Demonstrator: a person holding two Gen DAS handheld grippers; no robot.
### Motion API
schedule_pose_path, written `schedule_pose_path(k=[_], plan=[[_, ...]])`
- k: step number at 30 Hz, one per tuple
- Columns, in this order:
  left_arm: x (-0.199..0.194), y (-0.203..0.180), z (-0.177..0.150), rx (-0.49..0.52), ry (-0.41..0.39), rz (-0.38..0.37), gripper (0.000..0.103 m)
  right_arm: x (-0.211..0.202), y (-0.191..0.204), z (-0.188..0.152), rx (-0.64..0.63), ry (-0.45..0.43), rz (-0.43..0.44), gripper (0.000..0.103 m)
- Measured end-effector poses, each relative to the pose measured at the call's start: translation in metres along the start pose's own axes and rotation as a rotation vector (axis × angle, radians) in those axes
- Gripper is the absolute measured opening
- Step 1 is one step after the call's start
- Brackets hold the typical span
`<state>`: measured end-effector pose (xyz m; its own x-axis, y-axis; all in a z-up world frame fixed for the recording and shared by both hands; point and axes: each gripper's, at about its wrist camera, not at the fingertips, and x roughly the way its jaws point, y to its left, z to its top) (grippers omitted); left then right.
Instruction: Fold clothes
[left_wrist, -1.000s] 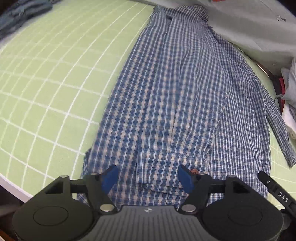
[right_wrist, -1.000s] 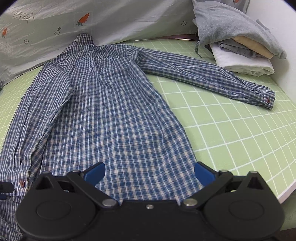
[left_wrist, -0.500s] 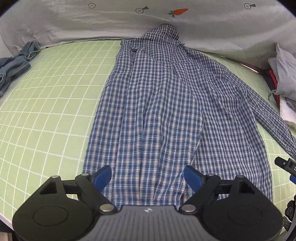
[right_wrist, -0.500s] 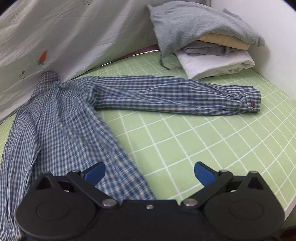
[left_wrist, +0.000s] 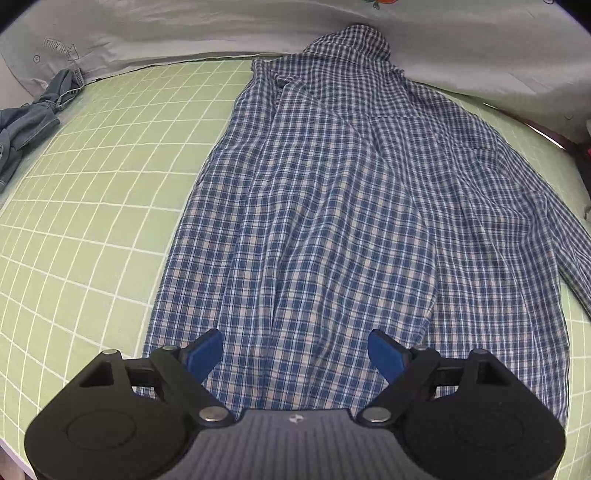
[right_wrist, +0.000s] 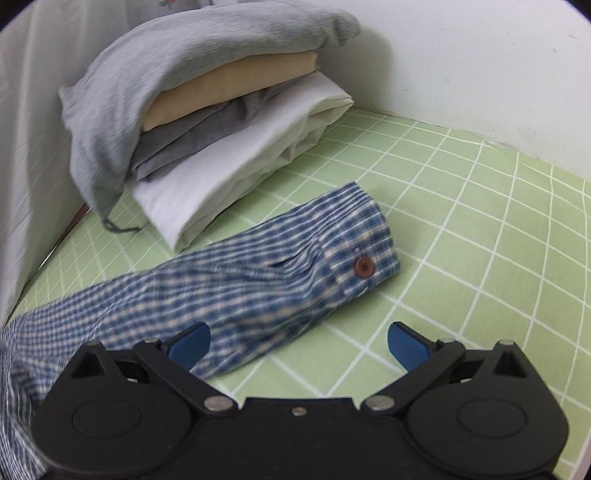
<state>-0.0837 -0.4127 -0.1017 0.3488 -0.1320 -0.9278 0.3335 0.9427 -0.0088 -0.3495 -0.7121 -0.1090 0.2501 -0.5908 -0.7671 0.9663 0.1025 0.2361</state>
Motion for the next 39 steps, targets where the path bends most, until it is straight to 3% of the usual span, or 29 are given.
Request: schedule_pose_path(k=[4, 6, 8, 12, 19, 25, 30, 32, 35, 37, 39], plan=[[0.007, 0.005, 0.011, -0.031, 0.01, 0.023, 0.086, 0.018, -0.001, 0.016, -0.005, -0.002, -0.027, 0.102], [0.007, 0.009, 0.015, -0.042, 0.006, 0.035, 0.086, 0.021, 0.002, 0.021, -0.026, -0.009, -0.031, 0.091], [0.007, 0.014, 0.017, -0.059, -0.001, 0.041, 0.086, 0.021, 0.005, 0.024, -0.054, -0.018, -0.038, 0.056], [0.007, 0.024, 0.018, -0.072, -0.014, 0.051, 0.086, 0.011, 0.013, 0.027, -0.141, -0.062, -0.001, 0.027], [0.011, 0.042, 0.012, -0.082, -0.016, 0.011, 0.086, -0.031, 0.059, 0.022, -0.346, -0.143, 0.146, 0.017], [0.02, 0.05, 0.017, -0.076, -0.008, -0.029, 0.086, -0.072, 0.132, -0.022, -0.53, -0.11, 0.386, 0.016], [0.02, 0.058, 0.023, -0.095, -0.025, -0.038, 0.086, -0.084, 0.2, -0.093, -0.643, 0.023, 0.599, 0.017], [0.019, 0.061, 0.026, -0.109, -0.033, -0.033, 0.086, -0.087, 0.223, -0.121, -0.712, 0.106, 0.679, 0.022], [0.017, 0.064, 0.029, -0.131, -0.047, -0.025, 0.086, -0.096, 0.241, -0.145, -0.8, 0.156, 0.716, 0.067], [0.014, 0.064, 0.028, -0.145, -0.054, -0.021, 0.086, -0.099, 0.239, -0.142, -0.797, 0.139, 0.705, 0.082], [0.013, 0.059, 0.027, -0.153, -0.053, -0.026, 0.086, -0.097, 0.226, -0.13, -0.746, 0.113, 0.657, 0.088]])
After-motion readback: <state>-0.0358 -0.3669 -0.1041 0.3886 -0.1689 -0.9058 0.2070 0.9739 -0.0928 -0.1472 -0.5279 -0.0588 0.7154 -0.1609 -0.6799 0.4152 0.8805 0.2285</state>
